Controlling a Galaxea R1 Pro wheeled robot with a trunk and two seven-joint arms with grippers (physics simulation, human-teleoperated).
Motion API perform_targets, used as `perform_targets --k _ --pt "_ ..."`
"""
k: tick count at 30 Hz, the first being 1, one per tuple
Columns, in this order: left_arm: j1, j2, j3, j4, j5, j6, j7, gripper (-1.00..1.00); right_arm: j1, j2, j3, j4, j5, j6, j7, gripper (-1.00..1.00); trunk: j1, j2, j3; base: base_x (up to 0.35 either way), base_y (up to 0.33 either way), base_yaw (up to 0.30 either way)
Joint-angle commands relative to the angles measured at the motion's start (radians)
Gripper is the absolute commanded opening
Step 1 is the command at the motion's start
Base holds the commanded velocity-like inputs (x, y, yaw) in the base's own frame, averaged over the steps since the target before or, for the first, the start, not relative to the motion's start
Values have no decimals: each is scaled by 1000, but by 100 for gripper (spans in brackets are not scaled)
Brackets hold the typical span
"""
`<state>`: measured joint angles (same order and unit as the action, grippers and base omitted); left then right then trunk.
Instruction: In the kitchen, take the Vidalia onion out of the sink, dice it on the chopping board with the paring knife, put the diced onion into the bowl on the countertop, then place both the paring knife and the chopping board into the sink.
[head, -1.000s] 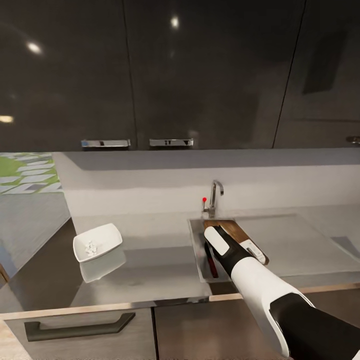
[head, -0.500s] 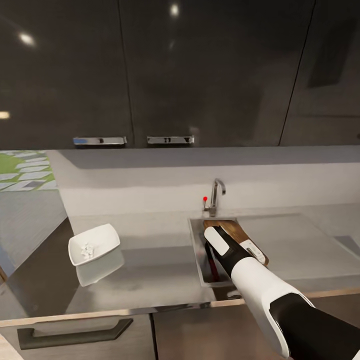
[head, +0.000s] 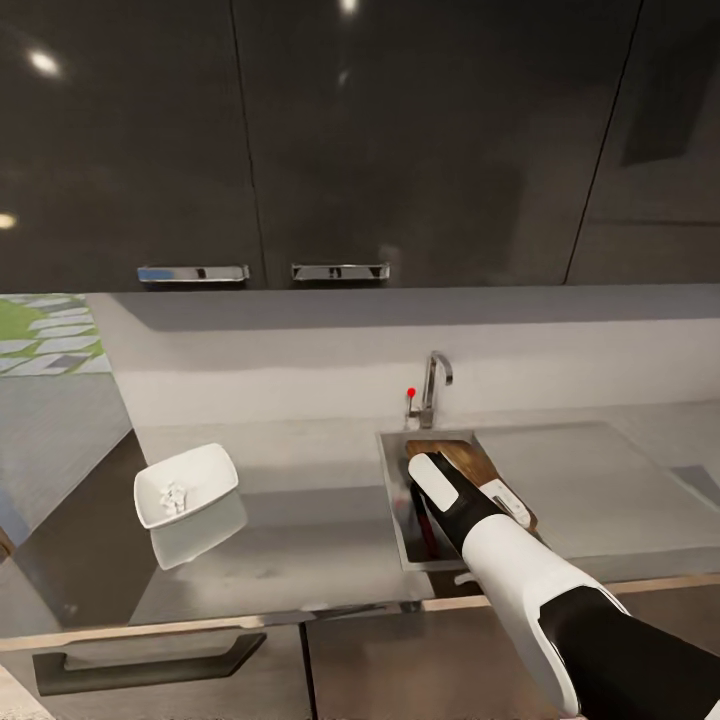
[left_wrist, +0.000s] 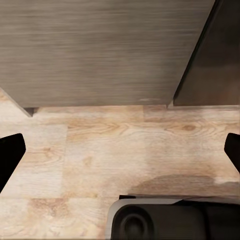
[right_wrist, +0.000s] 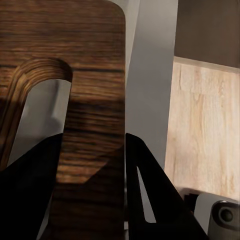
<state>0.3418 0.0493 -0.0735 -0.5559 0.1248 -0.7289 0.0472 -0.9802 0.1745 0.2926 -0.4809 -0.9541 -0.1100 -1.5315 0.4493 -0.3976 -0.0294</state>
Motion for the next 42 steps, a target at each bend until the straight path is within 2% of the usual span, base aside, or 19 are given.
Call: perform_targets --k 1,8,18,42 --pt "0 1 -8 -1 9 -1 5 100 -2 0 5 1 -5 -11 -1 -100 1 -2 -4 0 0 0" --pt "0 1 -8 -2 9 -1 5 100 -2 0 5 2 -5 -11 -1 -100 1 -2 -15 21 0 0" --pt "0 1 -8 -2 9 -1 5 100 -2 0 5 3 -5 -12 -1 -100 1 -2 -31 246 0 0" --pt "0 2 -8 -2 9 -1 5 100 -2 0 6 4 -5 -12 0 -100 1 -2 -70 18 0 0"
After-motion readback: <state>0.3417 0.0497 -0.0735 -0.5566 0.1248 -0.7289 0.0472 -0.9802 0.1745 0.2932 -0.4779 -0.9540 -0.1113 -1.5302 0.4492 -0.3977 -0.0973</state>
